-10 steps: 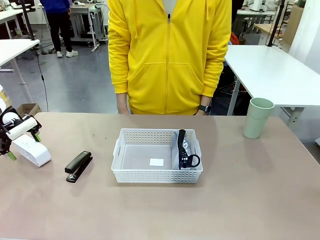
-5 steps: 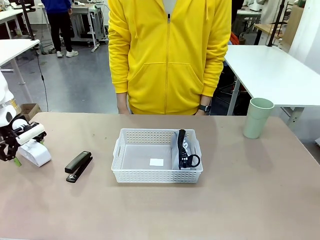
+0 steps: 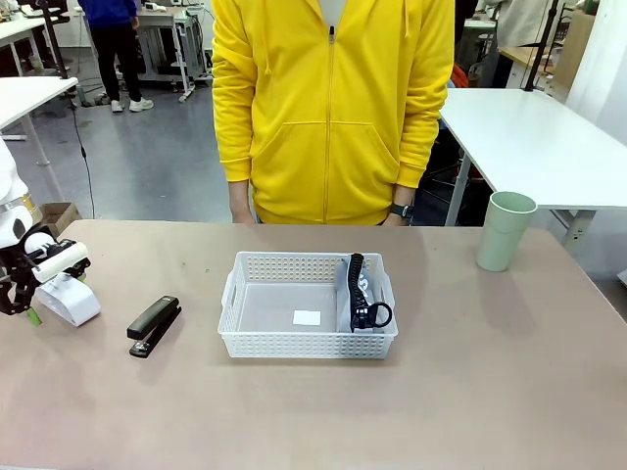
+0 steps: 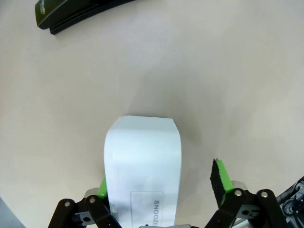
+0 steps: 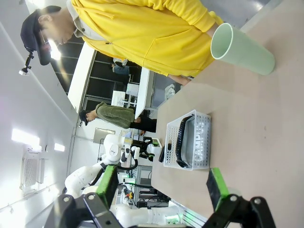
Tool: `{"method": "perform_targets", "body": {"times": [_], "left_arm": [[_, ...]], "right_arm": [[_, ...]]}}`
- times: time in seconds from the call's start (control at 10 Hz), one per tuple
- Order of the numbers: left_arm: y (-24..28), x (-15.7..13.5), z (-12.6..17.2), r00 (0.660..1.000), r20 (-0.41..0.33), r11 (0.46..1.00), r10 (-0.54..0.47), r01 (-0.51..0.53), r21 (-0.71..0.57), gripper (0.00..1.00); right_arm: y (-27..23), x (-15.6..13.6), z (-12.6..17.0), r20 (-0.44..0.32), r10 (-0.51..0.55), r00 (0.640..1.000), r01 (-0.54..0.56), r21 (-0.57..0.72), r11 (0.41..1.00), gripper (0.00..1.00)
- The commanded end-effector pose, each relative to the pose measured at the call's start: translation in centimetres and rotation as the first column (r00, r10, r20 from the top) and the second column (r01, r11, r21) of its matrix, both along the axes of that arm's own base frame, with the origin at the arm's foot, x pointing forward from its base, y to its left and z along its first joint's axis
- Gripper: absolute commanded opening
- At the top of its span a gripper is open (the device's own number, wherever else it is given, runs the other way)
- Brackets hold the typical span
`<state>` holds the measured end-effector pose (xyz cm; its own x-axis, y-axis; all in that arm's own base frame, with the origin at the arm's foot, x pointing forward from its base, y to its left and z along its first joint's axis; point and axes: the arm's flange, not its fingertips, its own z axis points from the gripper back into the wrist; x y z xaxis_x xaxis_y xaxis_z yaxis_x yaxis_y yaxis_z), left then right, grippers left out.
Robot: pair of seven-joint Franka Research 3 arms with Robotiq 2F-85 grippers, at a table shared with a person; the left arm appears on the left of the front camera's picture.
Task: Efficiently arrange items inside the basket to fit them all.
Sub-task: Pick up the Digital clock and place it inside the Organizing basket.
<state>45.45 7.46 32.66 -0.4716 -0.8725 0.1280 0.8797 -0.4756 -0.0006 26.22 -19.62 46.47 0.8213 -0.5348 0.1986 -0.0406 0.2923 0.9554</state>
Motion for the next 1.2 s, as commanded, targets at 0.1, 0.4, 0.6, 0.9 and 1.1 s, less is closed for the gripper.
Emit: {"method": "perform_targets", "body": {"times": [0.1,0.4,0.6,0.9,1.1], "left_arm": [[0.2,0.4,0.2,1.000,-0.030,1.000,0.005,-0.004,0.028,0.00],[0.2,0.5,0.3,1.000,-0.026,0.999,0.017,-0.016,0.037,0.00],[0.4,0.4,0.9,0.999,-0.018,0.998,0.050,-0.049,0.038,0.00],[0.3,-1.5,7.5,0.969,-0.040,0.969,0.242,-0.244,-0.041,0.00],[0.1,-3.7,13.7,0.936,-0.117,0.937,0.332,-0.341,-0.072,0.00]], "right_arm": [[0.0,0.3,0.1,0.035,0.000,0.999,0.000,0.002,1.000,1.00],[0.0,0.3,0.1,0.035,0.000,0.999,0.000,0.002,1.000,1.00],[0.0,0.3,0.1,0.035,0.000,0.999,0.000,0.002,1.000,1.00],[0.0,0.3,0.1,0.035,0.000,0.999,0.000,0.002,1.000,1.00],[0.0,0.3,0.1,0.035,0.000,0.999,0.000,0.002,1.000,1.00]]}}
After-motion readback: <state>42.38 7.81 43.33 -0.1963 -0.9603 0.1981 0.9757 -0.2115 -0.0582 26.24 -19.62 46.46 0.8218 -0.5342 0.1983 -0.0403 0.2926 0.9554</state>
